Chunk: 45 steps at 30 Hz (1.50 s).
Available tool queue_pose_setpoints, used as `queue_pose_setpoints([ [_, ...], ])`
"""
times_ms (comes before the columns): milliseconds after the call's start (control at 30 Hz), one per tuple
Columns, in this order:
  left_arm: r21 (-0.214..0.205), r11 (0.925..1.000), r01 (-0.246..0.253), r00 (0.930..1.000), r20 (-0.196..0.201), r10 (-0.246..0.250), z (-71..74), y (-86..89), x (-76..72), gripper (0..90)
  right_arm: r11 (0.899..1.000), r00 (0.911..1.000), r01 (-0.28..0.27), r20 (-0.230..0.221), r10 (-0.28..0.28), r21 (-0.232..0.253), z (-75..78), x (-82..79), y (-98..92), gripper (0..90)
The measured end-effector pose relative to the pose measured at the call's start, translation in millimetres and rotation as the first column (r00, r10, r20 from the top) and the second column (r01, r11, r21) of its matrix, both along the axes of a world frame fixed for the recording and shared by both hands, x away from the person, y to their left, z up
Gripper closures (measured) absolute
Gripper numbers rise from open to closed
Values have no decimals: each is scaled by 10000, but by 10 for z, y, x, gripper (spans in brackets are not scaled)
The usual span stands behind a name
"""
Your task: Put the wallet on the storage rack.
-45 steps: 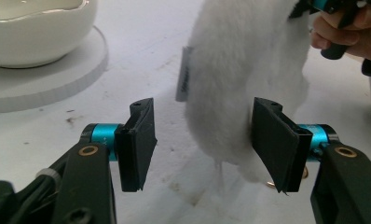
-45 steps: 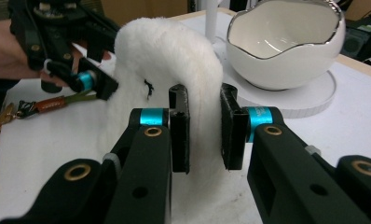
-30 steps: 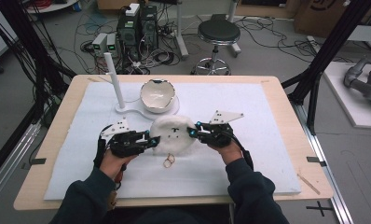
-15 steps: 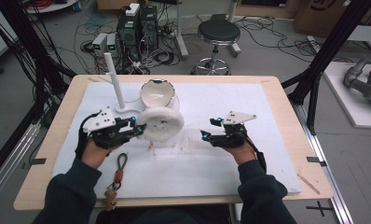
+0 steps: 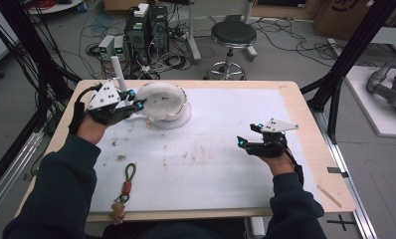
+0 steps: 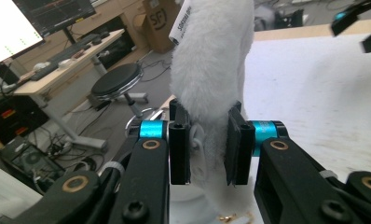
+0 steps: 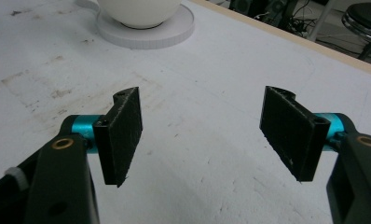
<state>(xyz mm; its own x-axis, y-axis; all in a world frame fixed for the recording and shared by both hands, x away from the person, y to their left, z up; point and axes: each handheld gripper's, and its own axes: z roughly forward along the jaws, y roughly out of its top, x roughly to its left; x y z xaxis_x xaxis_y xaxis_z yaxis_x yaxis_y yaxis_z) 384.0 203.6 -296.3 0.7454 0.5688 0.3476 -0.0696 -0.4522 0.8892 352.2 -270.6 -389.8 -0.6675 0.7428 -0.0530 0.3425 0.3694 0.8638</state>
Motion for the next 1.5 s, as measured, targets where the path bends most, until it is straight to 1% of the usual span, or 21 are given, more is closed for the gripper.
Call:
queue_pose_setpoints([
  [133, 379, 9993, -31, 9998, 173, 25, 101, -56, 172, 744, 10000, 10000, -49, 7, 49, 21, -3, 6, 2, 301],
  [300, 772, 9970, 11, 9988, 490, -49, 178, -130, 374, 744, 10000, 10000, -2, 5, 2, 53, -12, 20, -22, 291],
  [333, 772, 9970, 11, 9988, 490, -49, 178, -130, 374, 743, 10000, 10000, -2, 5, 2, 53, -12, 20, -22, 291],
  [367, 891, 9960, -20, 9981, 608, -35, 193, -155, 446, 743, 9999, 10000, 44, -56, -43, 129, -20, 26, -40, 289],
  [433, 956, 9954, 22, 9967, 806, -100, 208, -178, 505, 744, 9999, 9999, 65, -99, -63, 152, -24, 27, -55, 289],
  [500, 971, 9953, 8, 9952, 970, -103, 207, -200, 561, 744, 9998, 9999, 94, -82, -93, 173, -31, 32, -71, 289],
  [567, 1290, 9916, -18, 9935, 1133, -129, 195, -229, 612, 744, 9997, 9998, 122, -153, -119, 204, -38, 32, -85, 289],
  [633, 1496, 9887, -58, 9926, 1211, -125, 169, -262, 653, 744, 9996, 9998, 128, -153, -124, 241, -45, 34, -98, 289],
  [733, 1786, 9839, -106, 9925, 1214, -113, 95, -301, 701, 744, 9996, 9998, 132, -168, -128, 256, -46, 30, -114, 289],
  [867, 2118, 9773, -24, 9954, 942, -180, -40, -328, 719, 744, 9993, 9997, 167, -165, -162, 329, -41, 19, -129, 289],
  [1000, 2417, 9704, 29, 9983, 559, -169, -180, -299, 711, 744, 9994, 9997, 162, -198, -156, 302, -47, 16, -138, 289],
  [1100, 2765, 9610, 82, 9994, 309, -175, -258, -254, 711, 743, 9994, 9997, 150, -195, -144, 306, -47, 14, -136, 289],
  [1167, 2732, 9618, 153, 9997, 122, -193, -296, -243, 712, 742, 9994, 9997, 156, -197, -150, 293, -49, 17, -132, 289],
  [1200, 2732, 9618, 153, 9997, 122, -193, -296, -243, 712, 741, 9995, 9996, 145, -241, -138, 290, -52, 17, -127, 289],
  [1267, 2765, 9606, 268, 9996, -163, -232, -340, -289, 735, 736, 9996, 9994, 133, -323, -125, 255, -58, 21, -116, 289],
  [1333, 2838, 9586, 227, 9995, -284, -153, -379, -336, 757, 728, 9998, 9995, 79, -309, -73, 207, -67, 30, -105, 289],
  [1367, 2838, 9586, 227, 9995, -284, -153, -379, -336, 757, 723, 9998, 9995, 49, -328, -43, 182, -68, 31, -101, 289],
  [1400, 2751, 9613, 171, 9991, -426, -56, -403, -350, 768, 723, 9998, 9995, 49, -328, -43, 182, -68, 31, -101, 289],
  [1433, 2570, 9664, 61, 9981, -607, 98, -432, -344, 776, 703, 9999, 9994, 18, -358, -13, 145, -69, 25, -98, 289],
  [1467, 2570, 9664, 61, 9981, -607, 98, -432, -344, 776, 685, 9999, 9993, 26, -371, -20, 162, -68, 24, -101, 289],
  [1500, 2154, 9765, -62, 9947, -988, 281, -465, -316, 774, 638, 9998, 9992, 41, -389, -33, 217, -68, 24, -104, 289],
])
